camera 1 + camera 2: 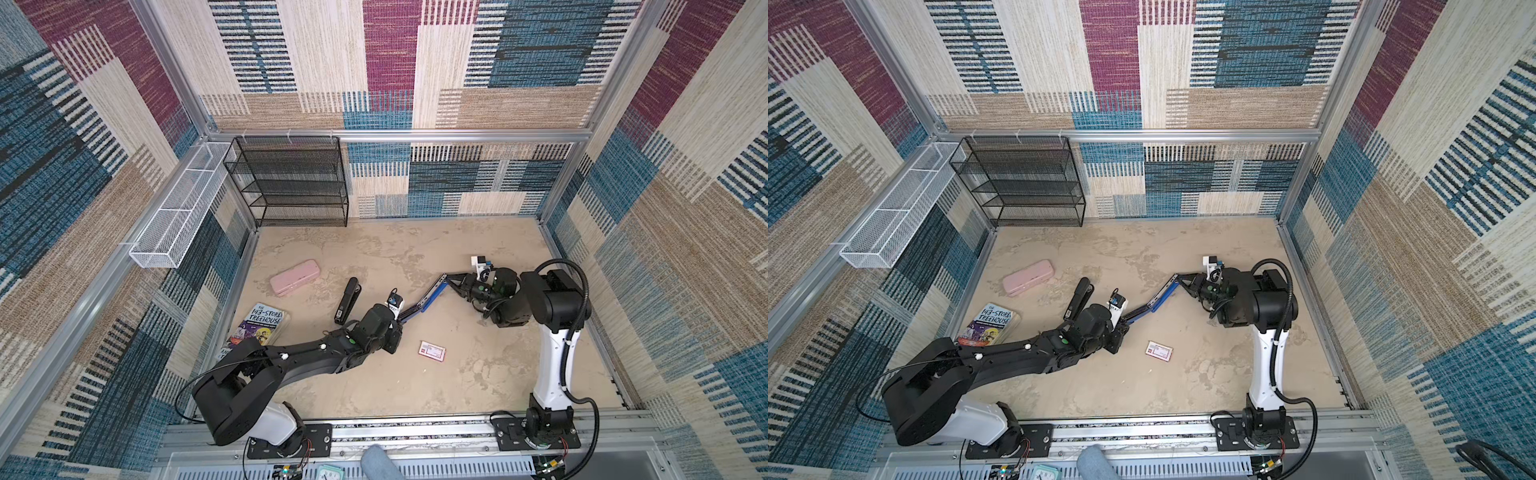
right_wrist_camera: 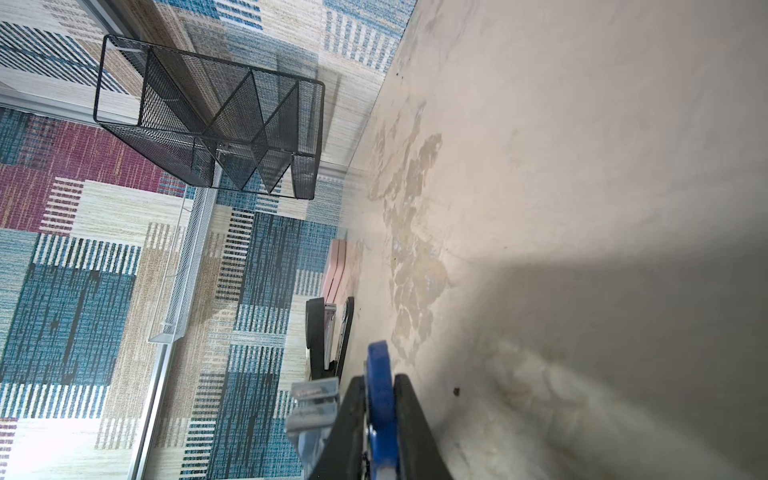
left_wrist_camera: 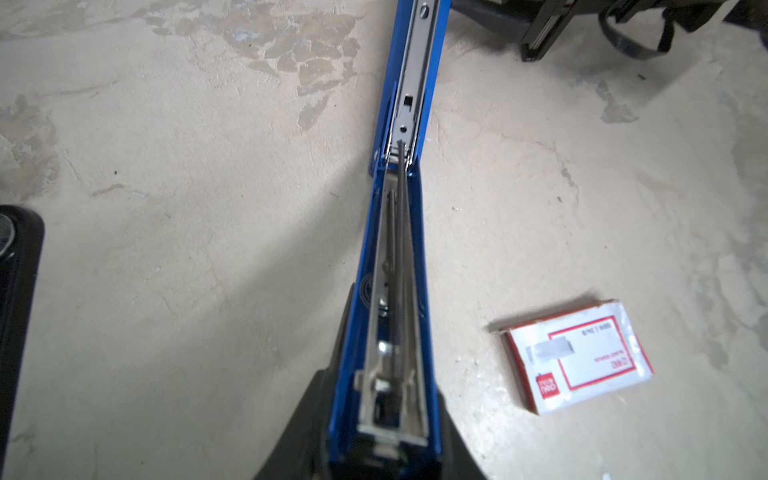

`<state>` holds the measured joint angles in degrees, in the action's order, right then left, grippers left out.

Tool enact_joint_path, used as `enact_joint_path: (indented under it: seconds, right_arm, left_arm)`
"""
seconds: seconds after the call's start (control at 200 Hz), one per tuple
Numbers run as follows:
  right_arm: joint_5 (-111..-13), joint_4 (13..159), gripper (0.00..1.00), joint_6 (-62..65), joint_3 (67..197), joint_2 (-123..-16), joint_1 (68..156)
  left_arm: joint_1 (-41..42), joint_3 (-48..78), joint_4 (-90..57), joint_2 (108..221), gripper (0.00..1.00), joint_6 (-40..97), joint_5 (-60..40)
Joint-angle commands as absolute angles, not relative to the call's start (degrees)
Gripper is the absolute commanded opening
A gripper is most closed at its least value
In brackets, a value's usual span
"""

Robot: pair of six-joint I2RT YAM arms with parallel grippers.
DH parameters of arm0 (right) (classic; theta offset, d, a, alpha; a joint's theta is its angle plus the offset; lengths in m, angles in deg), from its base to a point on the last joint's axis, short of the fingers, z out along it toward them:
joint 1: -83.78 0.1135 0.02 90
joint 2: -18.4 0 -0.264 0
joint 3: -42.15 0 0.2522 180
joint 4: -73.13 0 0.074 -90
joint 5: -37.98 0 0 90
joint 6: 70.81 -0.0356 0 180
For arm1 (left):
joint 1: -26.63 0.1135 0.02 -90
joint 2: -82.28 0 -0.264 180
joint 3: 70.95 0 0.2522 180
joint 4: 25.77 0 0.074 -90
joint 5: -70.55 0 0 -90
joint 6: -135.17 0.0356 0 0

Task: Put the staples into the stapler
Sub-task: 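Pull the stapler's top arm open with the right gripper, exposing the staple channel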

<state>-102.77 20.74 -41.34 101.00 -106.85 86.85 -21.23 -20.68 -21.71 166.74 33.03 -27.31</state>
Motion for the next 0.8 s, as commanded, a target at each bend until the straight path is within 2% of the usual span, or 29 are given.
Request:
enact_joint_path:
  seconds: [0.0, 0.18, 0.436, 0.576, 0.606, 0.706, 0.796]
  right_arm:
    - [-96.3, 29.0, 0.21, -39.3, 100.7, -107.6, 85.9]
    - [-95.5, 30.9, 0.3, -38.2, 100.6, -107.5, 85.3]
    - [-94.7, 35.0, 0.36, -34.6, 100.3, -104.4, 85.1]
    - [-93.1, 46.2, 0.48, -25.7, 102.5, -98.8, 85.7]
    - [-92.2, 49.6, 0.5, -23.1, 103.6, -97.5, 86.1]
    - [-88.4, 60.6, 0.57, -14.7, 108.3, -94.0, 88.4]
    - [-84.9, 69.4, 0.61, -8.7, 114.0, -93.1, 91.3]
  left_arm:
    - [-21.2, -21.2, -18.2, 167.6, 0.0, 33.3, -34.4]
    - [-21.2, -21.3, -18.2, 168.7, 0.13, 33.1, -35.7]
    - [-21.2, -20.7, -17.4, 171.4, 0.32, 31.9, -36.5]
    - [-21.2, -20.6, -15.9, 172.1, 0.4, 29.7, -37.0]
    - [-21.2, -20.7, -15.6, 171.9, 0.46, 29.2, -37.3]
    - [-21.2, -21.1, -15.0, 171.4, 0.55, 28.2, -38.1]
    - [-21.2, -21.1, -14.4, 171.2, 0.57, 27.7, -37.7]
